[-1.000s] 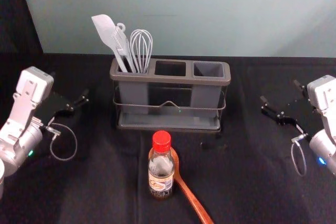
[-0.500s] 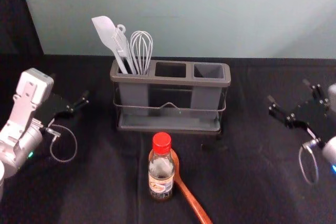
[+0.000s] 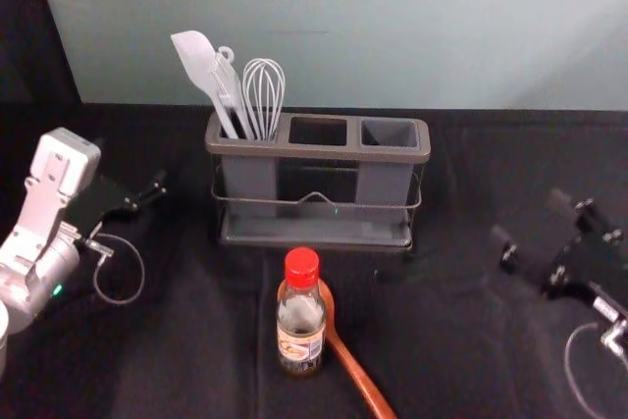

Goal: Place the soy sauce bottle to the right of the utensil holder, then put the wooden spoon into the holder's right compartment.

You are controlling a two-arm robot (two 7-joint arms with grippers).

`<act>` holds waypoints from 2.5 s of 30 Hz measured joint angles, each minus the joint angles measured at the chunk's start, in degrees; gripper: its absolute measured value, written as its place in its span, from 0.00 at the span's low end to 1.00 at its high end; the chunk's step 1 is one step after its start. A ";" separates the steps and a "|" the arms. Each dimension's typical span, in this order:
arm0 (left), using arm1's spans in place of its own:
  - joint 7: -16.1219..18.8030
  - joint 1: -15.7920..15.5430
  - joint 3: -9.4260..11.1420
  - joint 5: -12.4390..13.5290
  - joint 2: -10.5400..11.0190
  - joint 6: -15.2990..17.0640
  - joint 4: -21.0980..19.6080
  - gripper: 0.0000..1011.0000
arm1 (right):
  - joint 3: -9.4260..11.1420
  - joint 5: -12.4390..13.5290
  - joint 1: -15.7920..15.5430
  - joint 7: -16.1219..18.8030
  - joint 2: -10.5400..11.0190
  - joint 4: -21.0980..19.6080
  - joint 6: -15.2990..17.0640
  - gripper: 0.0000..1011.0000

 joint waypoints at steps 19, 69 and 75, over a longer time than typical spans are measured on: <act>0.00 0.00 0.00 0.00 0.00 0.00 0.00 0.99 | -10.40 -0.47 12.72 22.91 -4.67 5.89 1.26 0.99; 0.00 0.00 0.00 0.00 0.00 0.00 0.00 0.99 | -21.23 -3.81 25.97 26.41 -13.97 11.81 9.52 0.99; 0.00 0.00 0.00 0.00 0.00 0.00 0.00 0.99 | -21.46 -3.87 26.20 26.40 -14.08 12.03 9.58 0.99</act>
